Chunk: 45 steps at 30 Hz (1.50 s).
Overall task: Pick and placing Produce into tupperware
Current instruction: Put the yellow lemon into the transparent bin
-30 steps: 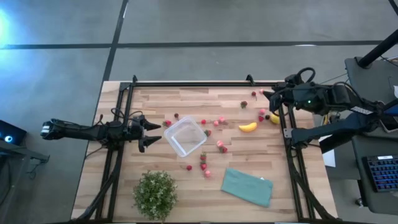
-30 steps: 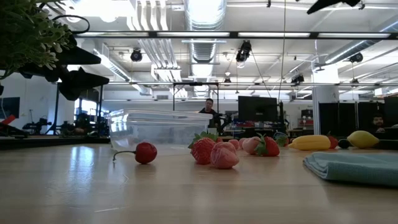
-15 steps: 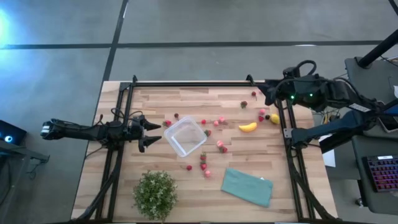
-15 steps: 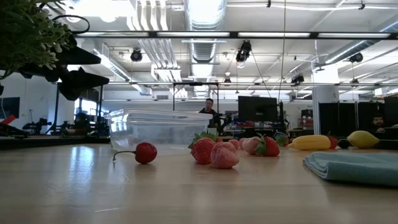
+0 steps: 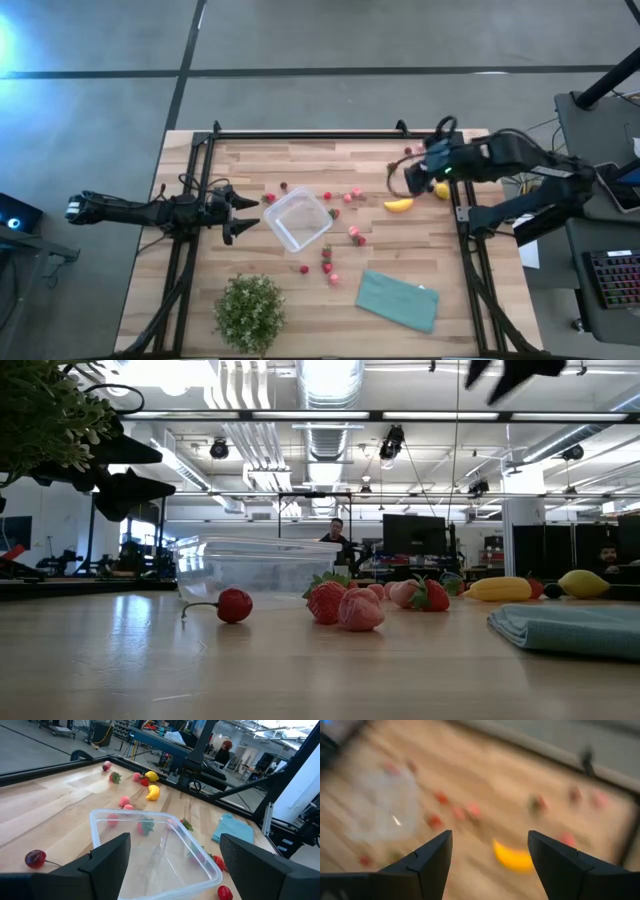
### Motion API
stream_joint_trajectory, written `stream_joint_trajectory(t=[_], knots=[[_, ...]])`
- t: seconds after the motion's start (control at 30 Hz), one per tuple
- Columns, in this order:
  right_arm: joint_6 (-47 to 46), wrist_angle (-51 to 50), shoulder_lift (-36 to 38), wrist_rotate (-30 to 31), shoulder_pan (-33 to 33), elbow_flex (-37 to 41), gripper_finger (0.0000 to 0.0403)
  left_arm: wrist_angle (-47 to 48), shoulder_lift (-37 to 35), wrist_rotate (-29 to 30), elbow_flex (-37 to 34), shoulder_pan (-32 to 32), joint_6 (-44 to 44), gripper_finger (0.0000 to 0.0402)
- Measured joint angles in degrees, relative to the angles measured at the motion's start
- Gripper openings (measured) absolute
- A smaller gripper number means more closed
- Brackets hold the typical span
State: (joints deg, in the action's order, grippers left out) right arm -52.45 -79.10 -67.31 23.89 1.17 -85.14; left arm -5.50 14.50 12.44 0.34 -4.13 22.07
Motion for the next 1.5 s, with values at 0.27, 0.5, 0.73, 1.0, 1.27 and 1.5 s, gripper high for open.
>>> stream_joint_trajectory(t=[0.27, 0.5, 0.73, 1.0, 1.27, 1.5], knots=[[-7.65, -8.05, -6.93, -10.87, -0.02, 1.92, 0.0251, -0.04, 0.04, -0.02, 0.00, 0.00, 0.00, 0.0293], [-10.43, -11.30, -12.51, -12.15, 0.20, 2.97, 0.0251, -0.06, 0.23, -0.02, 0.00, 0.00, -0.01, 0.0293], [-26.59, -9.05, -15.40, 0.49, 0.86, 3.32, 0.0251, -0.07, 0.73, -0.02, 0.00, -0.01, 0.00, 0.0293], [-59.80, -11.14, -8.21, 13.75, 1.86, 9.70, 0.0251, -0.06, 0.83, -0.02, 0.00, 0.01, 0.00, 0.0293], [-82.73, -5.28, 0.60, 4.15, 1.19, 26.32, 0.0251, 0.00, 0.83, -0.02, 0.00, 0.01, -0.01, 0.0293], [-79.36, -0.07, 0.11, 4.49, 1.94, 34.07, 0.0251, -0.02, 0.83, -0.02, 0.00, -0.01, -0.01, 0.0293]])
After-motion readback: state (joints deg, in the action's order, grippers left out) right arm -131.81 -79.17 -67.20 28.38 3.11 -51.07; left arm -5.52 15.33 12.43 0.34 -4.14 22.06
